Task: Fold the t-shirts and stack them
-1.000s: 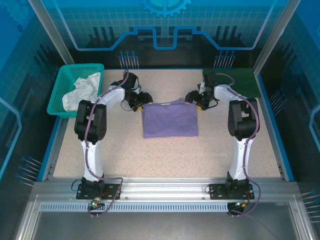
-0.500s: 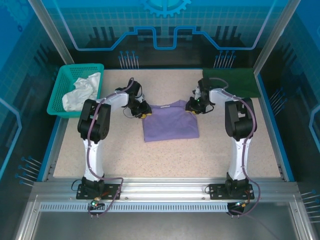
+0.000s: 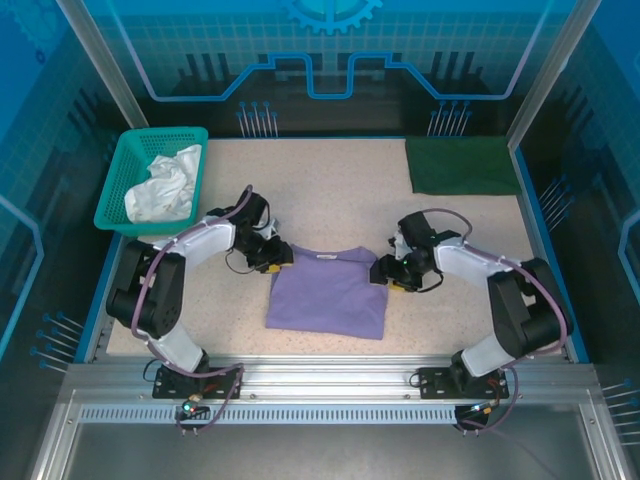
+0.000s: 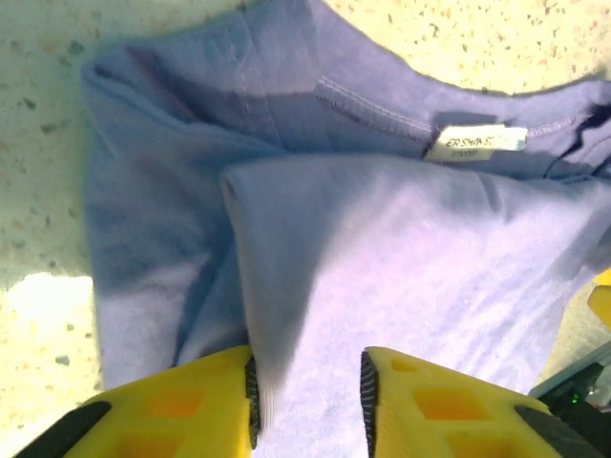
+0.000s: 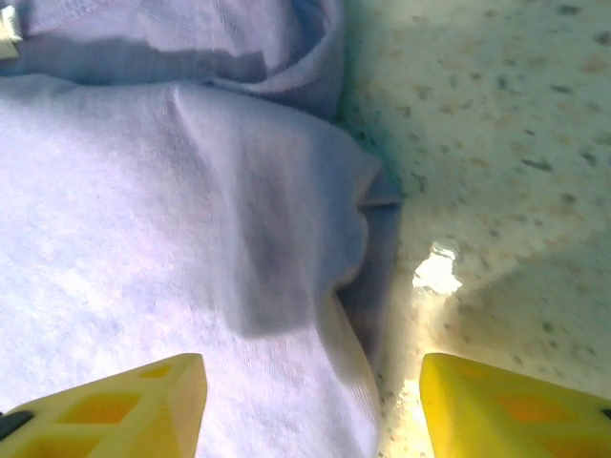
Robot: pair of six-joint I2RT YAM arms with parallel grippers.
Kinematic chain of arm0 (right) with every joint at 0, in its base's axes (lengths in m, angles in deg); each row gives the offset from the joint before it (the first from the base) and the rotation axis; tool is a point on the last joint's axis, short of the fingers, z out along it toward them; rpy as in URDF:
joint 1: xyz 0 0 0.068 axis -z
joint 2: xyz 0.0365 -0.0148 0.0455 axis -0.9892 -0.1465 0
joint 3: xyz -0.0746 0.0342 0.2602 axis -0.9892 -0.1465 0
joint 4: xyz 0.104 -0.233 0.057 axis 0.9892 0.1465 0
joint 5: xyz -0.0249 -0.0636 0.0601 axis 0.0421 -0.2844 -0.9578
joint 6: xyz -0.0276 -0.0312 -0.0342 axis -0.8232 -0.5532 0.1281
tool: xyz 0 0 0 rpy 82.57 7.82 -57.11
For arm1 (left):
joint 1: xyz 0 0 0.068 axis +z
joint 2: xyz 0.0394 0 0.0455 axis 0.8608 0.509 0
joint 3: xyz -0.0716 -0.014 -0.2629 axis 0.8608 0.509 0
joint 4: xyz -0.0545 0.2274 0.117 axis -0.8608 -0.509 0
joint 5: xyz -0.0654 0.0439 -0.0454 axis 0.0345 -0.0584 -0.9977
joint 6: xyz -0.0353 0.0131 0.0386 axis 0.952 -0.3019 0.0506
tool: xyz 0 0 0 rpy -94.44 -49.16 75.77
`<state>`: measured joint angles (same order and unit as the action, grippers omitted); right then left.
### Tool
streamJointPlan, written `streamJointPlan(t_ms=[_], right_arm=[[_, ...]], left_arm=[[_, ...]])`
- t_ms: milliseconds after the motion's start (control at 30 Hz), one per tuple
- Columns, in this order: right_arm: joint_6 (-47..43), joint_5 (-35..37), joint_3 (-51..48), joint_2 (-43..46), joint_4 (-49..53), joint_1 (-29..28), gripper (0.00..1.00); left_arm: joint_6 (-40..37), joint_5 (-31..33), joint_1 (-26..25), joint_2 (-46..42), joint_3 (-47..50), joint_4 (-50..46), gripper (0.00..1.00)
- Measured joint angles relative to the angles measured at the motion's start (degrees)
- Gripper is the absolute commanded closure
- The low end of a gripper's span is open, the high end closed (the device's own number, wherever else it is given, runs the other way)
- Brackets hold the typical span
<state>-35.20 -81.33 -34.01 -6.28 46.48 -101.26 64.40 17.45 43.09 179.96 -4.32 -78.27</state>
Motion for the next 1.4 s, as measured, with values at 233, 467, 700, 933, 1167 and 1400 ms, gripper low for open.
streamJointPlan(t_ms=[233,467,700,933,1167,1400], right_arm=[[-2.25,0.20,-0.22,1.75,-2.12,4.33,0.37],[-6.73,-1.16,3.06,-7.43,-5.35,4.79,0.52],[-9.99,-1.68,5.70,-9.29,-5.46,3.87,0.83],[-12.28,-0.50,5.99,-2.80,-4.48,1.46,1.00],[-12.68,1.66,8.41,9.60,-6.05,-2.14,1.00],[-12.00,3.89,29.73,-10.73,-4.59,-1.20,0.99]], left_arm=[[-0.76,-0.52,2.62,0.90,-0.66,0.07,0.42],[-0.81,-3.91,4.00,6.36,-2.45,1.81,0.56],[-0.90,-5.81,3.78,6.64,-2.54,2.54,0.85],[-0.70,-5.40,3.72,0.90,-1.86,3.06,0.89],[-0.20,-3.39,4.37,-12.63,-1.31,6.38,0.90],[1.77,2.14,8.94,-3.85,-3.23,9.22,0.61]])
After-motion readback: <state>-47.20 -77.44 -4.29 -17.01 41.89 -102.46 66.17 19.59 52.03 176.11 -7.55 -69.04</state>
